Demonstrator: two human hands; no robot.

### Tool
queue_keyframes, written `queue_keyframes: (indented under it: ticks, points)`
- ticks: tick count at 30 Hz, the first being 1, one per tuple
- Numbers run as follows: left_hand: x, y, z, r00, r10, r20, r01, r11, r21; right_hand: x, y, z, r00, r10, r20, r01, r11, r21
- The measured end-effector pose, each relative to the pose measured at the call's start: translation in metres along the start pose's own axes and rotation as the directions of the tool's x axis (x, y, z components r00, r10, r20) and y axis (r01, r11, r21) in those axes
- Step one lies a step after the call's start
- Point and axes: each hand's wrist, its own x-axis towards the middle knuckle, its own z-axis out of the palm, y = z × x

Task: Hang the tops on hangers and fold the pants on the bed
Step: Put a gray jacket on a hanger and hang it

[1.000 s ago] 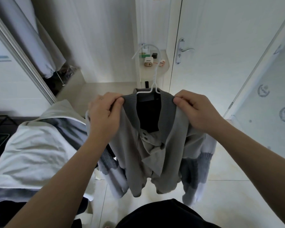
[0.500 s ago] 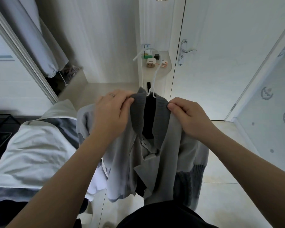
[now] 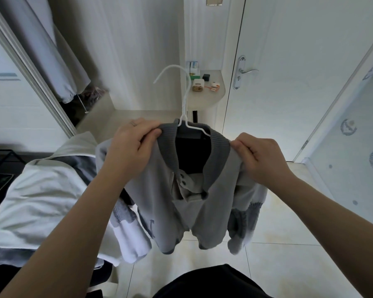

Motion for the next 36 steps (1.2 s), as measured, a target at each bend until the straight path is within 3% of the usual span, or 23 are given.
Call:
queue_keyframes:
  ticks: [7, 9, 11, 13, 16, 20, 25, 28, 36]
  points:
    - [0.006, 0.009, -0.01, 1.0, 0.015, 0.023, -0.014, 0.999, -0.034, 0.032, 0.003, -0.02, 0.996, 0.015, -0.088, -0.026, 0.992, -0.126]
    - [0.008, 0.014, -0.012, 1.0, 0.008, 0.004, -0.008, 0.997, -0.08, 0.052, 0.009, -0.027, 0.984, 0.176, 0.027, -0.174, 0.982, -0.068]
    - [0.01, 0.016, -0.015, 0.999, -0.017, -0.051, 0.011, 0.993, -0.114, 0.059, 0.01, -0.034, 0.935, 0.297, 0.195, -0.327, 0.934, 0.143]
    - [0.009, 0.014, -0.018, 0.997, -0.049, -0.066, 0.041, 0.992, -0.121, 0.051, 0.002, -0.037, 0.928, 0.214, 0.305, -0.314, 0.89, 0.331]
    - [0.006, 0.016, -0.011, 0.995, -0.099, -0.016, 0.096, 0.987, -0.127, 0.028, -0.02, -0.018, 0.919, 0.034, 0.393, -0.174, 0.929, 0.326]
    - [0.001, 0.018, 0.004, 0.995, -0.057, 0.078, 0.066, 0.99, -0.126, 0.028, -0.036, 0.003, 0.969, 0.007, 0.247, -0.089, 0.942, 0.323]
    - [-0.019, -0.04, -0.006, 0.911, -0.374, 0.174, 0.38, 0.925, -0.008, 0.03, -0.015, -0.008, 0.99, 0.039, 0.138, -0.086, 0.931, 0.355]
    - [-0.038, -0.054, -0.002, 0.884, -0.455, 0.108, 0.45, 0.891, 0.067, 0.028, -0.006, -0.014, 0.988, 0.06, 0.145, -0.111, 0.919, 0.378]
    - [-0.029, -0.051, -0.037, 0.941, -0.324, 0.099, 0.316, 0.945, 0.087, 0.023, 0.0, -0.025, 0.951, 0.029, 0.309, -0.184, 0.854, 0.487]
